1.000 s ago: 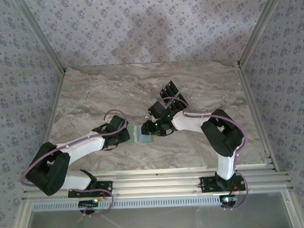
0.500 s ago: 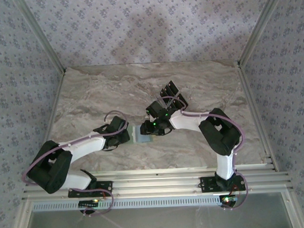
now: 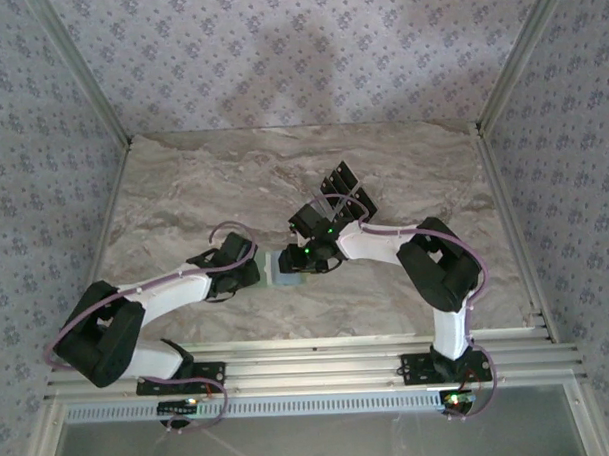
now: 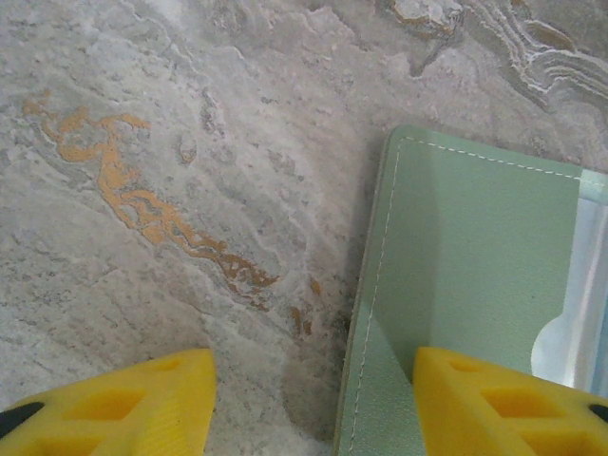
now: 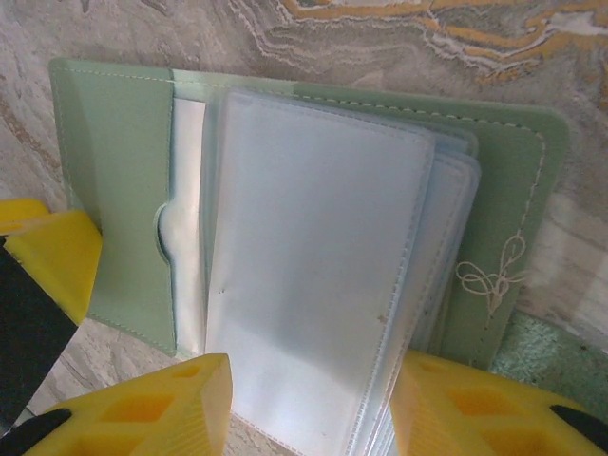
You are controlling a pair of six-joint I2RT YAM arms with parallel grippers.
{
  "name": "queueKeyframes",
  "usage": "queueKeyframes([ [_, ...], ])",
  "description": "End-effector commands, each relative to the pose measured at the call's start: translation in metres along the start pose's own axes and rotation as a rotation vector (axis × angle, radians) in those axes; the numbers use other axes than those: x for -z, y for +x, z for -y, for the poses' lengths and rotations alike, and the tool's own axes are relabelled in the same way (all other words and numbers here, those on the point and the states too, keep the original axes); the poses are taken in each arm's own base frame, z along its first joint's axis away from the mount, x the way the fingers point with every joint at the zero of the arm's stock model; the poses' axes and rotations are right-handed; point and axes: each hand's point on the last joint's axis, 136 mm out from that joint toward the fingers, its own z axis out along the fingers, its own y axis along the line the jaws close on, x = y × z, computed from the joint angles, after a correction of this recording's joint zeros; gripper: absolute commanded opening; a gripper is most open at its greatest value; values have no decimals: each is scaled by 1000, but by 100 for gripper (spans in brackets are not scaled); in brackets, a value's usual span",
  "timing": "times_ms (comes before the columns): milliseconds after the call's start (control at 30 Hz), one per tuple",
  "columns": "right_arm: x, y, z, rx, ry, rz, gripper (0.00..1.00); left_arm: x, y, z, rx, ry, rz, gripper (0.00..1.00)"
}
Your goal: Put the credit cards into the card holder
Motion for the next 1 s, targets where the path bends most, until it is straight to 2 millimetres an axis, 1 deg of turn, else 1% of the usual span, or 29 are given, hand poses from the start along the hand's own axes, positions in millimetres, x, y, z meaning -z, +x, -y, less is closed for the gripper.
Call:
queueKeyframes([
  [0,5,-7,-18,38,-32,5,49,-6,5,3,-16,22,-18,58],
  [200,13,-12,-36,47,-90,15,48,-4,3,5,-23,31,-11,58],
  [367,13,-14,-41,44,-107,14,48,-1,-1,5,-26,32,1,58],
  [533,13,-14,-46,32,-128,13,49,8,-11,-6,13,25,30,58],
  [700,14,-16,-53,33,-143,16,49,17,-24,-19,92,46,59,59],
  [967,10,-18,-64,42,-148,9,49,21,-35,-31,179,72,59,59],
])
